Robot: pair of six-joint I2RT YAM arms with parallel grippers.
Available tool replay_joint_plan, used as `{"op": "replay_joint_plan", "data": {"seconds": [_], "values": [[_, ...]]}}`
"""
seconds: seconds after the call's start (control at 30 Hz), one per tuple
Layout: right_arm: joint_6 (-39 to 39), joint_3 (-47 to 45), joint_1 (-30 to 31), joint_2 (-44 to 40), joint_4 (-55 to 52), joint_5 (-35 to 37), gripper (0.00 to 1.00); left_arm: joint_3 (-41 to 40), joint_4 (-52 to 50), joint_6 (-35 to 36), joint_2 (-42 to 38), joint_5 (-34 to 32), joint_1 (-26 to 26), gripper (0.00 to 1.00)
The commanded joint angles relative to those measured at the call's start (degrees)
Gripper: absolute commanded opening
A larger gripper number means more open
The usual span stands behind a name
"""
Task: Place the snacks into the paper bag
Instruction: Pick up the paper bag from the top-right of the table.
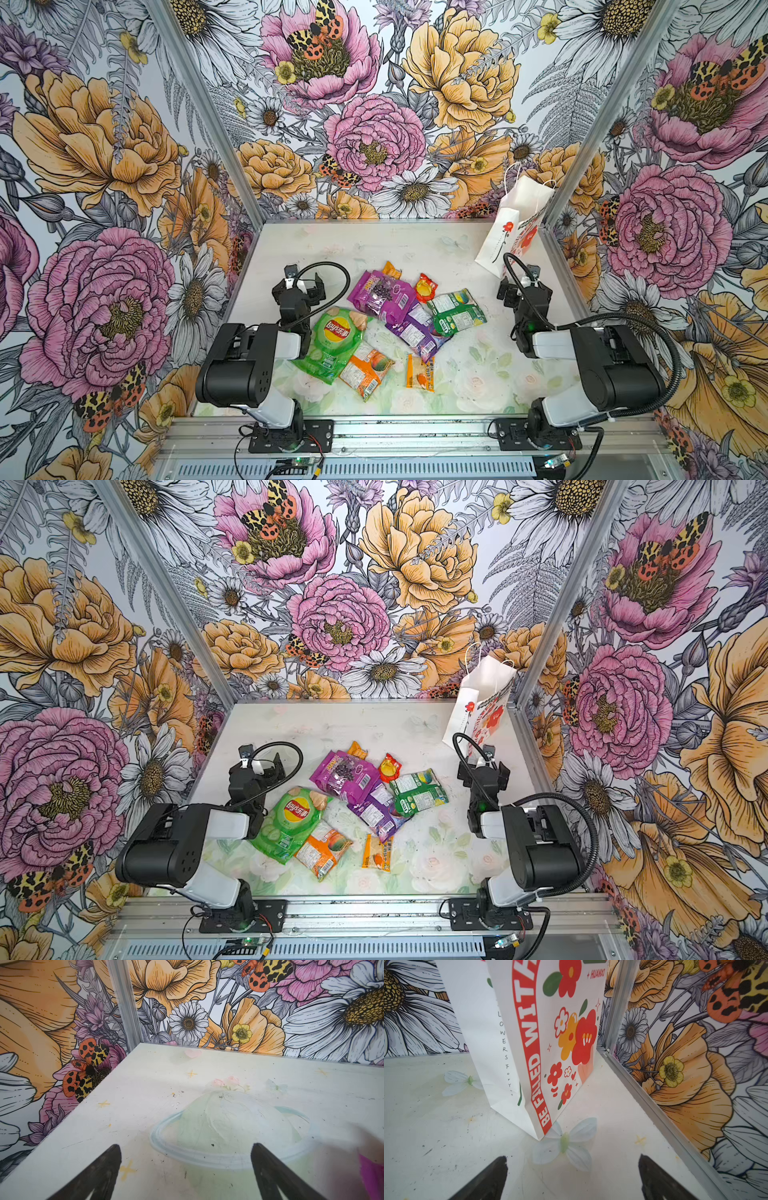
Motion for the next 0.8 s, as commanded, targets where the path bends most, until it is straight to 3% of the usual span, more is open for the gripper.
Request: {"op": "replay_joint_plan", "data": {"seconds": [0.0,0.77], "values": [[-0.7,0.8,0.2,0.5,1.5,-0.8,1.00,0.0,1.8,0.7,-0.1,-1.0,-0.4,0.99],[-0.6,1.0,-0.4,0.4,1.0,-2.0,1.00,0.3,0.9,-0.8,-0.3,0.3,1.3,0.99]]}}
